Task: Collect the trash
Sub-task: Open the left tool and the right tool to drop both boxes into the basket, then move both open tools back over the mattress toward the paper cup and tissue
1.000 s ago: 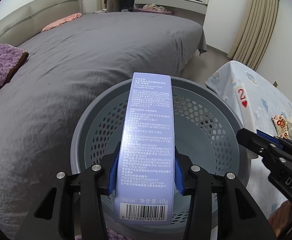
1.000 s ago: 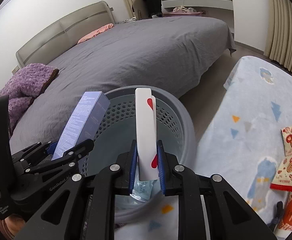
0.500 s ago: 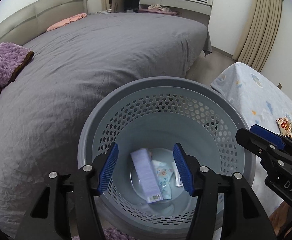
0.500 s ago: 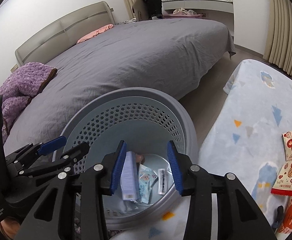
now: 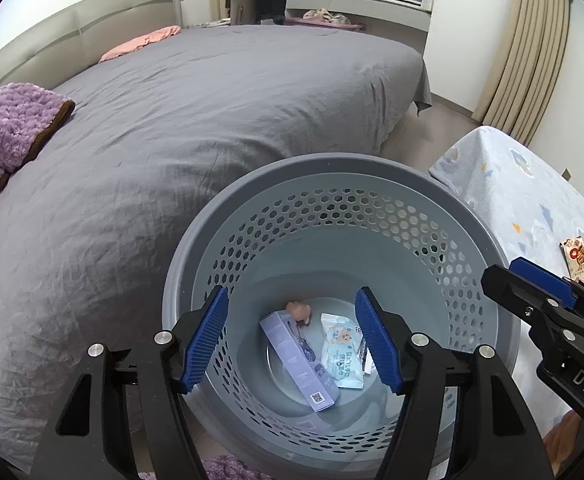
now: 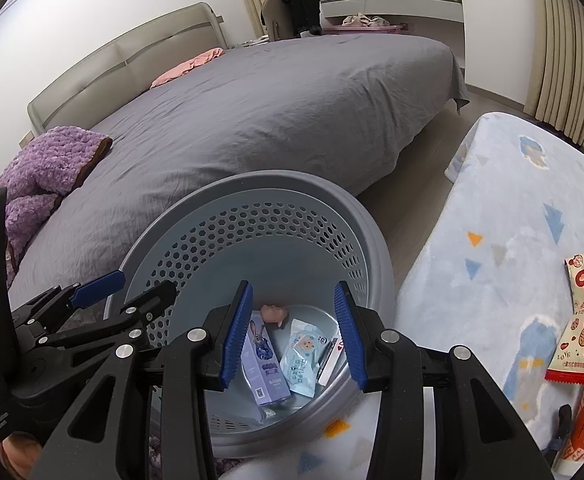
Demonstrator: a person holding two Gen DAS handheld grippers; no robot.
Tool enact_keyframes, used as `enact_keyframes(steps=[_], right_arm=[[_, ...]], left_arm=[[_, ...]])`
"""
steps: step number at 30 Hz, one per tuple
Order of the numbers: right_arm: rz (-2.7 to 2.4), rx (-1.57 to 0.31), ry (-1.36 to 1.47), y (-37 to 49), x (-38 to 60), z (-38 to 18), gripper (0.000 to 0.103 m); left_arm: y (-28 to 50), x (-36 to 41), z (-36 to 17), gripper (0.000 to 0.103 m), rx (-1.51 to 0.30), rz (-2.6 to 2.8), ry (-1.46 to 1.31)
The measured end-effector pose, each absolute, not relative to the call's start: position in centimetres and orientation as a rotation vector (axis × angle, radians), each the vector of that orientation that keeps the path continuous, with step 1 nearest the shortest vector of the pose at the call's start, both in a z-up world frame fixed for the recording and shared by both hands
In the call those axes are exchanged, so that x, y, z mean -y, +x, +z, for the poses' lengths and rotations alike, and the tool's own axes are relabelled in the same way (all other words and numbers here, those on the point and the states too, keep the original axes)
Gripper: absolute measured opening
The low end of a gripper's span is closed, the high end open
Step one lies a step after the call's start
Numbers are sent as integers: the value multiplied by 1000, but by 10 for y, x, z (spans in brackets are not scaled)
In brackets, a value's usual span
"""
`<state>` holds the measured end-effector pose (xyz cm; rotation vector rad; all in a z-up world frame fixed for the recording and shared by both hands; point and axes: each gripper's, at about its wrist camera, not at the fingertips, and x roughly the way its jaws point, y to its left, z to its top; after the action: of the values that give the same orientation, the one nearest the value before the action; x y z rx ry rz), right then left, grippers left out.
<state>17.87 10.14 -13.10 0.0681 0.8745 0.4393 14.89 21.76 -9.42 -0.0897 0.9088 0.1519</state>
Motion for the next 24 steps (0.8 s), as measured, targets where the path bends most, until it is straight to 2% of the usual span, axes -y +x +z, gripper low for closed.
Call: enact_keyframes(steps=[10, 19, 24], right_arm=[[416, -872, 80, 171, -93, -127, 44], [384, -874, 108, 146, -70, -123, 52], [357, -865, 139, 124, -46, -115, 55]], left_arm=[[147, -216, -91, 75, -890, 166, -80], [141, -210, -87, 84, -865, 159, -64], [137, -201, -83, 85, -855, 145, -42]])
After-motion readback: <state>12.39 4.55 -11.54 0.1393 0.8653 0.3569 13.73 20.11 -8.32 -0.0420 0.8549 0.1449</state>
